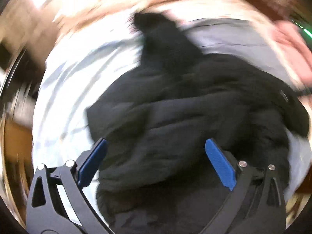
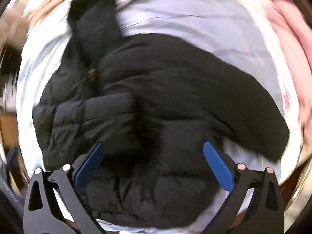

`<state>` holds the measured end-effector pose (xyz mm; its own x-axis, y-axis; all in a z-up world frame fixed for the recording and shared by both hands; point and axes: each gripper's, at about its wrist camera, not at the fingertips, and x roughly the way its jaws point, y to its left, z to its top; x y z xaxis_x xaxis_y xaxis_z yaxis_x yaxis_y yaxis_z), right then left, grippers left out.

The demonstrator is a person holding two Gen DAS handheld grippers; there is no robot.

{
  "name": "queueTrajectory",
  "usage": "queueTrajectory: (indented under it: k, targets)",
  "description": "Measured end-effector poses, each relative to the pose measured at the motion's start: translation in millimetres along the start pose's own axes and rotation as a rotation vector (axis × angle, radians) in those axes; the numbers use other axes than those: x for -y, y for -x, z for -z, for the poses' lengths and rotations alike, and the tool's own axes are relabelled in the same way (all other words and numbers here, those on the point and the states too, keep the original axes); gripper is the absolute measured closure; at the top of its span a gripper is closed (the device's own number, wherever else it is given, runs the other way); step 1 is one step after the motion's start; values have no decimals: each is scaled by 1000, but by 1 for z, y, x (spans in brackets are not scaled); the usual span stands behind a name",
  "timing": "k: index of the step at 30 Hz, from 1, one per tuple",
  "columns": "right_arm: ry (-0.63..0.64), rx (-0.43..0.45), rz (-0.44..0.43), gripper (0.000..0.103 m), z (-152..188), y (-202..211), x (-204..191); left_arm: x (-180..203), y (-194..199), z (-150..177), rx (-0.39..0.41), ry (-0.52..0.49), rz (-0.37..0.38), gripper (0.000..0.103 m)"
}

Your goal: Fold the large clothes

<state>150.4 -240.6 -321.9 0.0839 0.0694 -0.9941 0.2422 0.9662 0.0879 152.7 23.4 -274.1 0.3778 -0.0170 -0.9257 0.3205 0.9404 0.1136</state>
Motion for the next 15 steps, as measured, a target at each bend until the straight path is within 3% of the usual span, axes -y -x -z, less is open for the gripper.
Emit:
queueTrajectory:
  k: [2,4,6,8,11,15]
  targets:
    - [94,-8,2,1,-7,-30,-36,-28,-29,-3,-37,102,-35,2]
    - [175,-13,44,1,-10,-64,-63,-47,-60,1,-71,173,-16,2]
    - [219,-31,136,1,-11,-109,-76,-51,-90,6,-102,197,-1,2]
    - [173,-19,108,1,-12,-139,-68,-45,-132,19,-125,165,-21,2]
    - [147,17,47,1,-13,-149,-59,-38,-153,33,-7,143,-49,2]
    - [168,68,-12,1,-4,-138,-50,-36,-157,50,72,167,-52,2]
